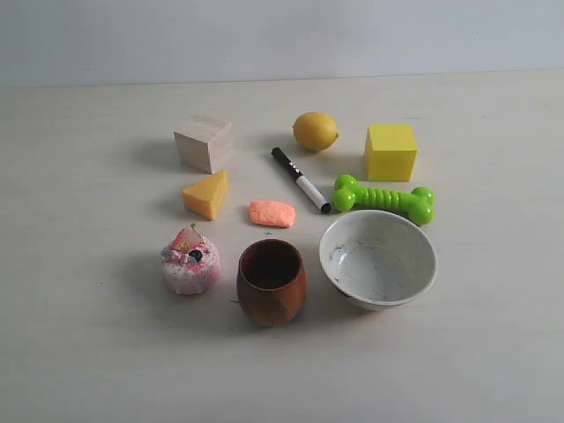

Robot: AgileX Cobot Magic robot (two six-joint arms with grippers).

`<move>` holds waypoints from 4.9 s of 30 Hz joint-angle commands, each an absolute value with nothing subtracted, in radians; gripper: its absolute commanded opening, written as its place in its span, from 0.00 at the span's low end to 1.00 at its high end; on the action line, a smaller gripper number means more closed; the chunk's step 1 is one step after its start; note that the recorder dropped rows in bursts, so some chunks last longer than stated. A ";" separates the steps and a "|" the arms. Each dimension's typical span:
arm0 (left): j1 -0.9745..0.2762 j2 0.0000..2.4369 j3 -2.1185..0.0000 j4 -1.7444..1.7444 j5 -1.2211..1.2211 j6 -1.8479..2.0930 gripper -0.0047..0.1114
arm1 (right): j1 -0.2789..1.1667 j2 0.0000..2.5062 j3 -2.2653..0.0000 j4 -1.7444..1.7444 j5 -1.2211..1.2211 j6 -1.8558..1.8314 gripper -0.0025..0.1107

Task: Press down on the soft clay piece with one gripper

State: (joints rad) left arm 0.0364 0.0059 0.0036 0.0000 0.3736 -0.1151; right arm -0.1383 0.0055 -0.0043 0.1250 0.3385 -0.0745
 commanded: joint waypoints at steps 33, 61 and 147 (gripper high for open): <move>0.031 0.000 0.000 -0.009 0.176 -0.122 0.04 | -0.145 0.000 0.000 0.124 0.334 -0.079 0.02; 0.030 0.219 -0.399 0.000 0.097 -0.048 0.04 | -0.145 0.000 0.000 0.124 0.334 -0.079 0.02; -0.657 2.340 -2.105 -0.111 1.221 0.208 0.04 | -0.145 0.000 0.000 0.124 0.334 -0.079 0.02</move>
